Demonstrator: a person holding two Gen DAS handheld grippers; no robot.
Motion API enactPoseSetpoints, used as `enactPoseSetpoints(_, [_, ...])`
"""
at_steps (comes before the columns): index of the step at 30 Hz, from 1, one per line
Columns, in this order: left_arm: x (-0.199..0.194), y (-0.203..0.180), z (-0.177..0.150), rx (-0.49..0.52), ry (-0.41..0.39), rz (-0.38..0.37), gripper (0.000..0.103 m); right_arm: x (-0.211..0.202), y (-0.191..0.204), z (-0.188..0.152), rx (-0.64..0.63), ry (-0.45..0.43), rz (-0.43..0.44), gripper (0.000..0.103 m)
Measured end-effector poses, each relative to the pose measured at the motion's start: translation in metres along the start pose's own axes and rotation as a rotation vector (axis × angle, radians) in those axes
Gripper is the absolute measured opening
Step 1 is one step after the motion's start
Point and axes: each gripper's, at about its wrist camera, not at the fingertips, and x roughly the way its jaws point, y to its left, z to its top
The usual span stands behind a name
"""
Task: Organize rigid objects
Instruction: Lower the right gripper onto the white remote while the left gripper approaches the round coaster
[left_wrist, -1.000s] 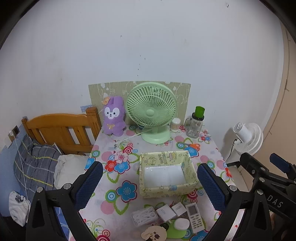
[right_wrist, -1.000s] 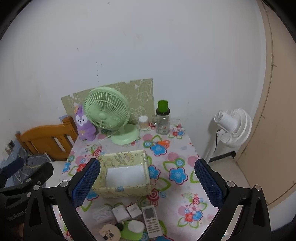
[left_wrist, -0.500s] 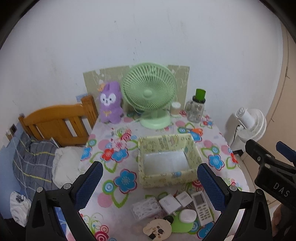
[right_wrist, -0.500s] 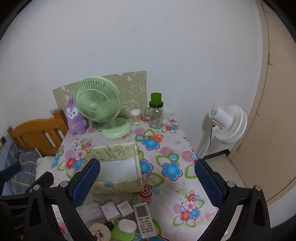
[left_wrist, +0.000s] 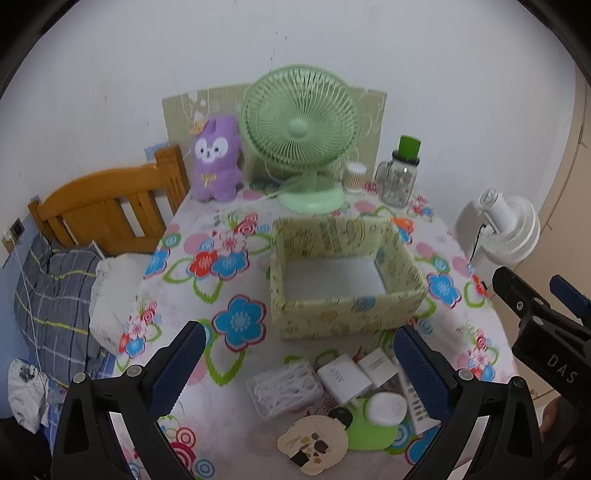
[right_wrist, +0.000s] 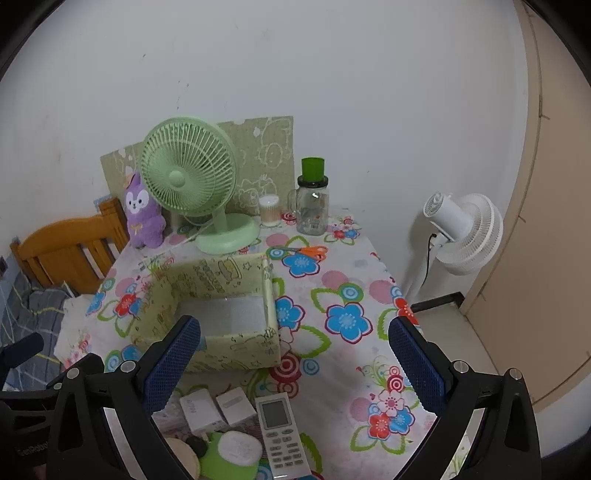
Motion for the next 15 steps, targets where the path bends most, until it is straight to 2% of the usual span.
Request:
enactPoseSetpoints(7, [0.025,0.001,-0.02,0.002,0.06,0.0,0.103,0.026,0.006,-0.026,-0.03,0.048,0.038,0.103])
enactPoseSetpoints(15, [0.051,-0.002,-0.042,0.007,0.117,-0.023,0.103,0.049,0.007,-0.046,-0.049,0.079,0.033,0.103])
